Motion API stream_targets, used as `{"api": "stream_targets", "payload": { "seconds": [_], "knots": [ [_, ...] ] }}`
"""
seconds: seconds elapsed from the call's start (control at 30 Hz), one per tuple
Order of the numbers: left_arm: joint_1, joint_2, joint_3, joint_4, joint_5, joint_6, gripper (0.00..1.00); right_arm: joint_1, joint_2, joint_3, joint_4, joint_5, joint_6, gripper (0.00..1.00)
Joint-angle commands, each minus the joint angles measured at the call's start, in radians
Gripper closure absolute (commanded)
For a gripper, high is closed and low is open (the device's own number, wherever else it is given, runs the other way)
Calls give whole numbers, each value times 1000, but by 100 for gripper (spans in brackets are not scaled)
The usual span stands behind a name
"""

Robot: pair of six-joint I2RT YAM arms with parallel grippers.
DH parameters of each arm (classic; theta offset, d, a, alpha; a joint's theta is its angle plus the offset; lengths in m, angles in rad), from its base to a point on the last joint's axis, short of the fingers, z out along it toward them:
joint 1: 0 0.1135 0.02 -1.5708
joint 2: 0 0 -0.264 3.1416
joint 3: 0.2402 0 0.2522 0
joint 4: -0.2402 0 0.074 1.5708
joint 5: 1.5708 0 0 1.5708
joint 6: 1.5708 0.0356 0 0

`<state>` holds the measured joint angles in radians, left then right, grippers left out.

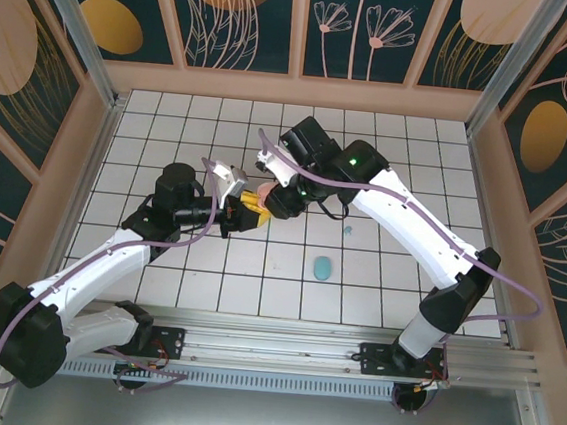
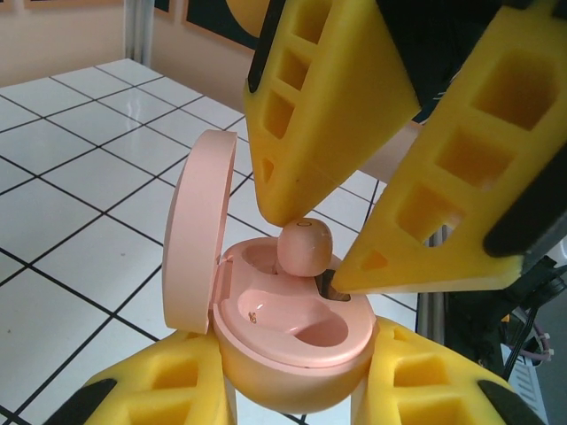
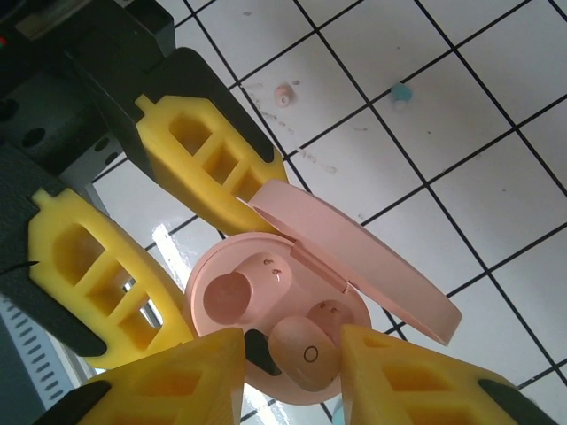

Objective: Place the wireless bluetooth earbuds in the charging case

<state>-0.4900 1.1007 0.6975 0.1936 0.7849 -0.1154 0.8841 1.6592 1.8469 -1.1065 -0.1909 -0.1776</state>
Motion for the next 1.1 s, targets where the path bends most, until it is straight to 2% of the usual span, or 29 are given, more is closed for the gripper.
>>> {"api": "stream_targets", "payload": {
  "seconds": [0.0,0.4,0.73,0.9,1.07],
  "knots": [
    [1,-6,21,59,-13,16,100,-7,0,25,-18,-77,27,67],
    [2,-16,16,67,-9,11,100,-64,-3,-6,7,-96,101,62],
    [2,-22,10,78,-7,8,100,-109,-46,-66,80,-176,139,65],
    [2,-19,7,95,-19,-2,100,-120,-117,-97,175,-190,173,63],
    [2,-22,16,104,-33,-28,100,-155,-233,-200,329,-213,248,62]
  ]
}}
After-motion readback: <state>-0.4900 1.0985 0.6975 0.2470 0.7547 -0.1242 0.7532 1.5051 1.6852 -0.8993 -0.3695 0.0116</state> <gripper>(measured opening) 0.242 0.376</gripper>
